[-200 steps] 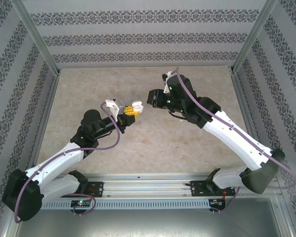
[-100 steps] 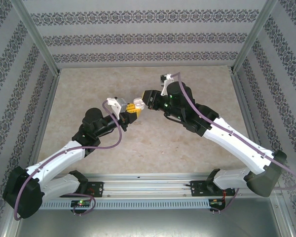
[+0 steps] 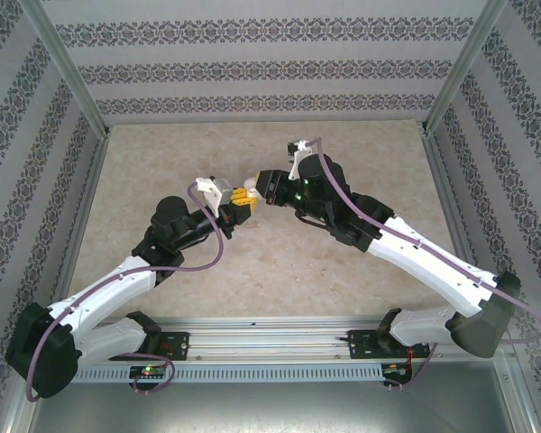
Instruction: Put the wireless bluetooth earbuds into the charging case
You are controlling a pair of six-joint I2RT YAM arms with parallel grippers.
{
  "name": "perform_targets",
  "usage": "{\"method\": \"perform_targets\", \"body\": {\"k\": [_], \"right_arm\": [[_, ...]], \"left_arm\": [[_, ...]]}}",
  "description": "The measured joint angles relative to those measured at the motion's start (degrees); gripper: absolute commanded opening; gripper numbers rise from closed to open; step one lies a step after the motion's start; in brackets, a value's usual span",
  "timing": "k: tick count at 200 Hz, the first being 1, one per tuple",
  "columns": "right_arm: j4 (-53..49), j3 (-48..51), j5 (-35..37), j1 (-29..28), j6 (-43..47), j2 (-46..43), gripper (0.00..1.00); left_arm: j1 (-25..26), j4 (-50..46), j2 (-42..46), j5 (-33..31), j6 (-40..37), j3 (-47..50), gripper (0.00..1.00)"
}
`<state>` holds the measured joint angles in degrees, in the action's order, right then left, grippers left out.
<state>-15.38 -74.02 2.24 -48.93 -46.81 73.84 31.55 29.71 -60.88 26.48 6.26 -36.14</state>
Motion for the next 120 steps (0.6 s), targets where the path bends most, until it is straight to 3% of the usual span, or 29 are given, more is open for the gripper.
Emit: {"method": "perform_targets", "body": {"k": [120], "right_arm": [[0.37, 1.68, 1.22, -0.85, 0.02, 0.68, 0.17]], "left_arm": [[0.00, 0.09, 0.00, 0.04, 0.02, -0.02, 0.00]]}}
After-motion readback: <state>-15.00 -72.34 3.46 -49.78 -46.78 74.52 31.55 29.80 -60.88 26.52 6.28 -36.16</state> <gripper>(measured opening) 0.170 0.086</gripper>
